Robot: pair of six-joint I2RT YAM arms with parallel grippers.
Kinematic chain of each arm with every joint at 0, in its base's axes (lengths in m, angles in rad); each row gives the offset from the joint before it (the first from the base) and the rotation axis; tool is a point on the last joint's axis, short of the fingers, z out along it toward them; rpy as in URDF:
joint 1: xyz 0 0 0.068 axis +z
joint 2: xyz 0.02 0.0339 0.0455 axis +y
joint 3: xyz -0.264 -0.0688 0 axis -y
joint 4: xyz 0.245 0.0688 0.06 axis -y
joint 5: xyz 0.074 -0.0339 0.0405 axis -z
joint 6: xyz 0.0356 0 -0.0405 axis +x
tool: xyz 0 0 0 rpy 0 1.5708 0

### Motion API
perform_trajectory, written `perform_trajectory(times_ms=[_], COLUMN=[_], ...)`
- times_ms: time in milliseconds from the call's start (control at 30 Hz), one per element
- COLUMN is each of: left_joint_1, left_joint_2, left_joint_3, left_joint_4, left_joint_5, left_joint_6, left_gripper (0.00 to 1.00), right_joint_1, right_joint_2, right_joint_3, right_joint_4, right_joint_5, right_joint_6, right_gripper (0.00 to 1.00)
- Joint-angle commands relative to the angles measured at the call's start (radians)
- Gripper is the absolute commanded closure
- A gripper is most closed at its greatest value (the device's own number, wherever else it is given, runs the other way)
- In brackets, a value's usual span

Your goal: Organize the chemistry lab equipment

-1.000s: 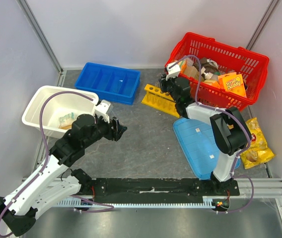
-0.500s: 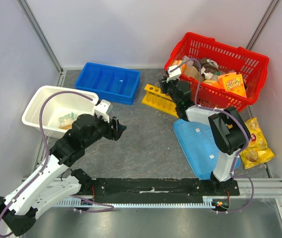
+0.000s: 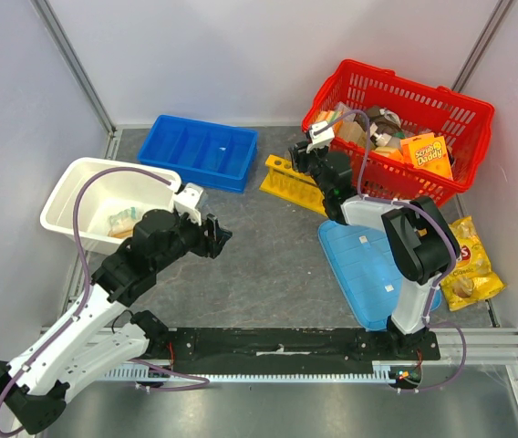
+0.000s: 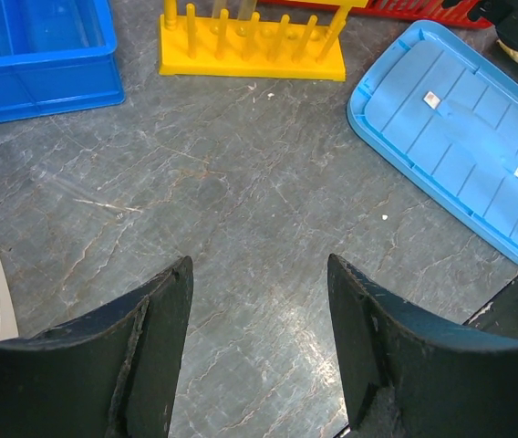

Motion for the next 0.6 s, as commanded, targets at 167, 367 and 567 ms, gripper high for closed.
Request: perform_trajectory(times_ms=[167,367,567], left_joint_1=[-0.003,-0.001,0.017], left_joint_2=[0.076,0.248,0.473], left_joint_3=[0.067,0.208,0.312], left_joint_4=[-0.032,-0.143,-0.198], left_joint_5=[-0.101,-0.259,-0.332], left_joint_6=[0.001,-0.095,-0.262], left_gripper=[0.33,0.33,0.35], right_joint_1=[0.0,0.002,0.005], right_joint_2=[-0.113,-0.241,-0.444], right_joint_3=[0.083,0.136,0.106], right_joint_4=[-0.151,-0.404,-0.666], right_joint_5=[0.002,0.008,0.022], right_joint_6=[0.006,0.072,0.162], right_gripper=[0.41,0.33,0.33])
